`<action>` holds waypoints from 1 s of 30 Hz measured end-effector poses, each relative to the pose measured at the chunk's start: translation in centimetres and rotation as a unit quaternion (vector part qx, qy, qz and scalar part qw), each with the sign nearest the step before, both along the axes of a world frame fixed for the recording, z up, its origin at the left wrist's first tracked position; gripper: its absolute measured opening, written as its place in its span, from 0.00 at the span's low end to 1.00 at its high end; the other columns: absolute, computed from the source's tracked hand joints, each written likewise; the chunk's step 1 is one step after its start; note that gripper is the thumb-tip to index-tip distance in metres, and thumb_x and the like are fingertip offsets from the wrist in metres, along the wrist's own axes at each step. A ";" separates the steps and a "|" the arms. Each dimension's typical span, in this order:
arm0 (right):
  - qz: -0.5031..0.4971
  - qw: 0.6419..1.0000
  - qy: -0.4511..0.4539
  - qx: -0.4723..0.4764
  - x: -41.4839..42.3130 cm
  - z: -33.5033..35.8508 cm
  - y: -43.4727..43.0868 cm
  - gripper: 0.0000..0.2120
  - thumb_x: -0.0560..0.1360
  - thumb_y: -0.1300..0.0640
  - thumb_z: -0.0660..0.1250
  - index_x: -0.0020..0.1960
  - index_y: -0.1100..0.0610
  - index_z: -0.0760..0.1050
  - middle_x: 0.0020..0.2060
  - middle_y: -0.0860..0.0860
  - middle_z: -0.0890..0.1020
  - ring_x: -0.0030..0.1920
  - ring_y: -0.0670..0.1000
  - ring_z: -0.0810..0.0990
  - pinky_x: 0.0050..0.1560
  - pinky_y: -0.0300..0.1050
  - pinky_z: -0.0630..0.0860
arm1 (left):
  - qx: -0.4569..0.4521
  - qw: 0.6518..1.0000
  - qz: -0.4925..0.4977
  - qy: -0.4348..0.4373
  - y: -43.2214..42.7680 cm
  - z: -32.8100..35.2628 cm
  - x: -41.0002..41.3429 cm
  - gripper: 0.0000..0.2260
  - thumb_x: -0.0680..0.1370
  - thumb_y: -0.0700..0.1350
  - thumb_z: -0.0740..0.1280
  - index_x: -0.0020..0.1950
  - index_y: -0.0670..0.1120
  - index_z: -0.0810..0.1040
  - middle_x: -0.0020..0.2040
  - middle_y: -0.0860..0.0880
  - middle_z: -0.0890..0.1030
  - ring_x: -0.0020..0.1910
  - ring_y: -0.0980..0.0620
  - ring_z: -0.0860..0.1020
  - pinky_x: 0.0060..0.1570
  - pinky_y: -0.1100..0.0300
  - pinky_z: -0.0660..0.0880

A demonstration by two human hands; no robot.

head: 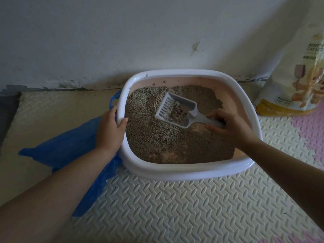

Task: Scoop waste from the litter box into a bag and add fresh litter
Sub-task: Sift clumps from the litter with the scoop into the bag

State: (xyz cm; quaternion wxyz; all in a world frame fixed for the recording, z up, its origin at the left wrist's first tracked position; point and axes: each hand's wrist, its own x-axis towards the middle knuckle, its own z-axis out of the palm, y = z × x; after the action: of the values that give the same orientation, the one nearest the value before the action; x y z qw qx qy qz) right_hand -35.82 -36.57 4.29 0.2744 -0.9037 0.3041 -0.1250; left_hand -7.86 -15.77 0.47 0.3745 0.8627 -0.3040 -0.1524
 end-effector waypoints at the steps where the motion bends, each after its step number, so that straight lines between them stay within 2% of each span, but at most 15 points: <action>1: 0.001 1.000 0.000 -0.002 0.0 0.1 0.0 0.15 0.71 0.50 0.70 0.56 0.54 0.77 0.38 0.49 0.80 0.36 0.49 0.78 0.37 0.52 0.76 | 0.000 1.000 0.000 0.000 0.0 0.0 0.0 0.24 0.79 0.49 0.63 0.74 0.47 0.64 0.64 0.45 0.72 0.58 0.46 0.75 0.53 0.48 0.76; 4: -0.005 1.000 -0.006 -0.007 0.1 0.3 0.3 0.17 0.70 0.45 0.69 0.55 0.52 0.77 0.38 0.48 0.80 0.36 0.49 0.79 0.37 0.52 0.76 | 0.003 1.000 0.001 -0.005 0.0 0.0 -0.1 0.23 0.80 0.49 0.63 0.73 0.46 0.64 0.64 0.44 0.72 0.58 0.48 0.74 0.49 0.56 0.71; 7: 0.020 0.999 0.007 -0.026 0.5 0.6 0.5 0.22 0.68 0.36 0.63 0.56 0.48 0.75 0.36 0.42 0.78 0.35 0.44 0.77 0.35 0.49 0.76 | 0.013 1.000 -0.008 -0.005 0.1 0.5 -0.1 0.25 0.80 0.49 0.63 0.75 0.45 0.62 0.67 0.44 0.70 0.61 0.47 0.73 0.51 0.58 0.69; 10: 0.030 0.999 0.016 -0.022 1.4 0.9 0.9 0.14 0.69 0.42 0.67 0.53 0.44 0.72 0.35 0.40 0.75 0.34 0.42 0.76 0.34 0.46 0.75 | 0.008 1.000 -0.014 0.003 0.9 1.1 0.4 0.26 0.80 0.50 0.61 0.76 0.46 0.58 0.71 0.46 0.66 0.66 0.48 0.70 0.57 0.58 0.67; 13: 0.051 0.998 0.022 -0.024 3.0 1.9 1.7 0.13 0.71 0.50 0.71 0.53 0.45 0.73 0.36 0.39 0.76 0.35 0.41 0.76 0.35 0.41 0.74 | -0.014 0.999 -0.024 -0.021 2.7 2.3 1.1 0.29 0.79 0.47 0.65 0.77 0.47 0.57 0.73 0.48 0.64 0.70 0.50 0.66 0.63 0.59 0.64; 16: 0.070 0.997 0.027 -0.022 4.8 3.3 2.8 0.12 0.71 0.52 0.72 0.53 0.47 0.75 0.35 0.39 0.76 0.35 0.39 0.76 0.35 0.30 0.72 | -0.015 0.997 -0.029 -0.076 5.2 4.2 1.8 0.33 0.77 0.41 0.68 0.77 0.47 0.55 0.74 0.47 0.61 0.72 0.51 0.62 0.63 0.63 0.60; 18: 0.084 0.996 0.019 -0.012 6.0 4.3 3.7 0.12 0.71 0.54 0.72 0.52 0.47 0.74 0.35 0.39 0.76 0.37 0.33 0.76 0.37 0.25 0.69 | -0.026 0.994 -0.017 -0.101 7.0 5.6 2.2 0.35 0.76 0.40 0.69 0.78 0.47 0.53 0.75 0.48 0.60 0.72 0.54 0.61 0.64 0.65 0.59; 20: 0.101 0.995 0.004 -0.001 7.3 5.0 4.5 0.12 0.70 0.56 0.73 0.51 0.48 0.74 0.35 0.38 0.76 0.37 0.30 0.75 0.37 0.22 0.68 | -0.037 0.993 -0.005 -0.109 8.9 6.6 2.3 0.37 0.75 0.39 0.70 0.78 0.47 0.52 0.76 0.48 0.59 0.70 0.61 0.58 0.63 0.72 0.57; 23: 0.134 0.991 -0.010 0.012 9.5 5.8 5.5 0.13 0.68 0.55 0.74 0.51 0.47 0.77 0.36 0.39 0.78 0.37 0.35 0.77 0.36 0.26 0.71 | -0.047 0.994 0.005 -0.103 11.7 7.4 2.4 0.37 0.76 0.38 0.69 0.78 0.48 0.51 0.76 0.50 0.57 0.68 0.66 0.55 0.59 0.83 0.52; 27: 0.196 0.981 -0.003 0.017 12.3 6.4 7.1 0.14 0.66 0.52 0.75 0.50 0.46 0.79 0.39 0.39 0.81 0.40 0.39 0.79 0.40 0.34 0.75 | -0.051 0.994 0.017 -0.093 14.9 7.9 2.7 0.37 0.76 0.38 0.68 0.78 0.49 0.50 0.77 0.53 0.55 0.69 0.69 0.53 0.61 0.83 0.51; 29: 0.229 0.973 -0.004 0.016 13.6 6.8 8.2 0.14 0.65 0.53 0.76 0.49 0.45 0.79 0.38 0.38 0.81 0.40 0.38 0.79 0.39 0.30 0.74 | -0.059 0.993 0.038 -0.092 16.0 8.0 3.1 0.36 0.77 0.39 0.67 0.78 0.49 0.50 0.77 0.53 0.55 0.70 0.67 0.53 0.65 0.79 0.53; 30: 0.245 0.969 -0.003 0.020 14.2 7.0 8.7 0.14 0.65 0.54 0.76 0.48 0.44 0.78 0.38 0.38 0.81 0.39 0.38 0.80 0.39 0.29 0.73 | -0.067 0.993 0.050 -0.087 16.5 8.1 3.3 0.36 0.77 0.39 0.67 0.78 0.49 0.50 0.77 0.52 0.55 0.72 0.64 0.54 0.69 0.72 0.55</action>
State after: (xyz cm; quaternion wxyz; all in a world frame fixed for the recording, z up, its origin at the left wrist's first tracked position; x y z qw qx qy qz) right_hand -21.57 -27.82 11.27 0.3158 -0.9445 0.0749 -0.0506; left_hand -4.52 0.73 8.55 0.4107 0.8596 -0.3017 -0.0375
